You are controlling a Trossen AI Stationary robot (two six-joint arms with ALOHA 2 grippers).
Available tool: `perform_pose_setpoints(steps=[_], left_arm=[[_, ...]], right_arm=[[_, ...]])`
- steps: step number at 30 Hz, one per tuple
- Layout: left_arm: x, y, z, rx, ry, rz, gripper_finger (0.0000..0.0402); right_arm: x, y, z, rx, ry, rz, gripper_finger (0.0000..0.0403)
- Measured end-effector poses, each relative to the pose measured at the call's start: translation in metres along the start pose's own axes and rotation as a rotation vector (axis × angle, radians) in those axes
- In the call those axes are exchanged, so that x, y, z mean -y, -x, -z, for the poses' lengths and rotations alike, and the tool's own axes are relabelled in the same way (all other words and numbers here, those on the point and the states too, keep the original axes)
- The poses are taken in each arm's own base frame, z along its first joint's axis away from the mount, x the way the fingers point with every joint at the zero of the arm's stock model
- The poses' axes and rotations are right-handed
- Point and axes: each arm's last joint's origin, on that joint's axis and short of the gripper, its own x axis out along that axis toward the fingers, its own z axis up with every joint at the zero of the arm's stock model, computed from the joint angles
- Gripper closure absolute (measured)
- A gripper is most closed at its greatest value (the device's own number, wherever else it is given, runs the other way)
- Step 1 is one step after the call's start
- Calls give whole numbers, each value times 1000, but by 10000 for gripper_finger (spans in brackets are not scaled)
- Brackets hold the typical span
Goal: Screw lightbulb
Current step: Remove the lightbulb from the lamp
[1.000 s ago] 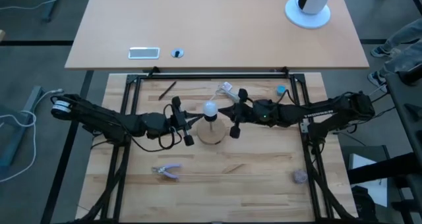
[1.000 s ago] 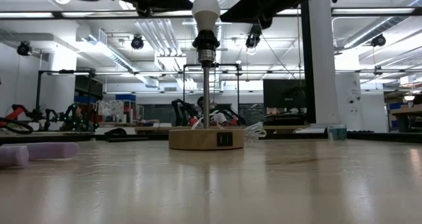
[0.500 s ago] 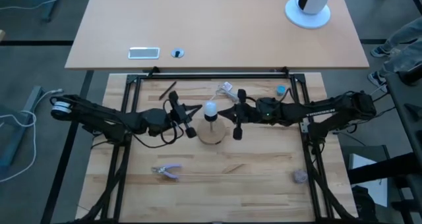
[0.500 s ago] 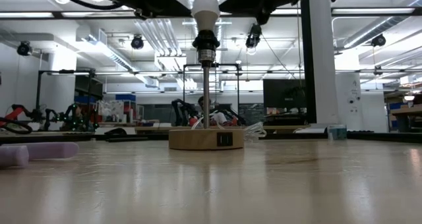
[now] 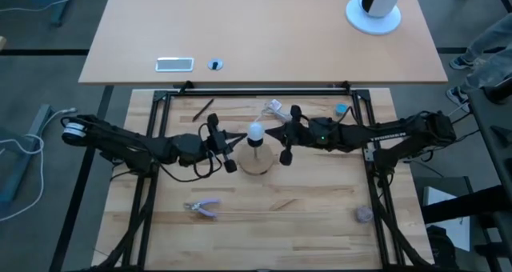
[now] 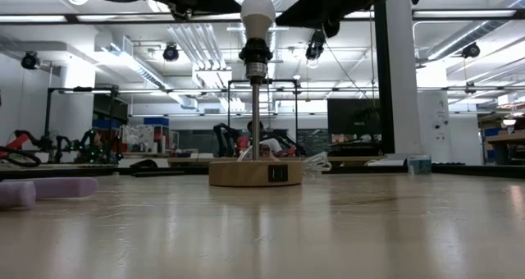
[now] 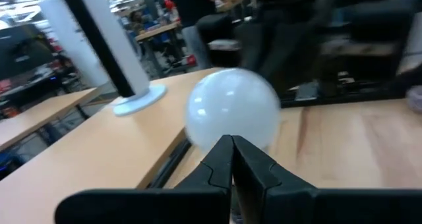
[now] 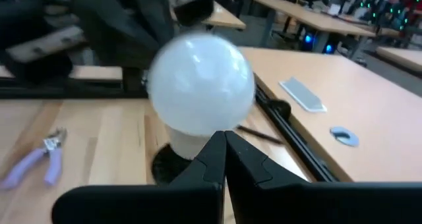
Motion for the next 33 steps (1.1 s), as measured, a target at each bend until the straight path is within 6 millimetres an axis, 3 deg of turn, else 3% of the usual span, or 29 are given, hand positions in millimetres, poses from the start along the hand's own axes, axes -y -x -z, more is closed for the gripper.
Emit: perform_pose_setpoints(steps=[5,11,19,33], left_arm=[[3,2,0,-3,-4,20,401],[1,7,-3,-17,-11,-73,401],[-7,1,-1,-34,-45,-130,401],[-4,1,-6,9,-46,-16,401]], right_arm=[[0,-1,5,-45,7,6,403],[-3,6,1,-47,19,-40,403],[-5,5,-6,35,28,-67,403],[0,2,-3,14,12,27,403]])
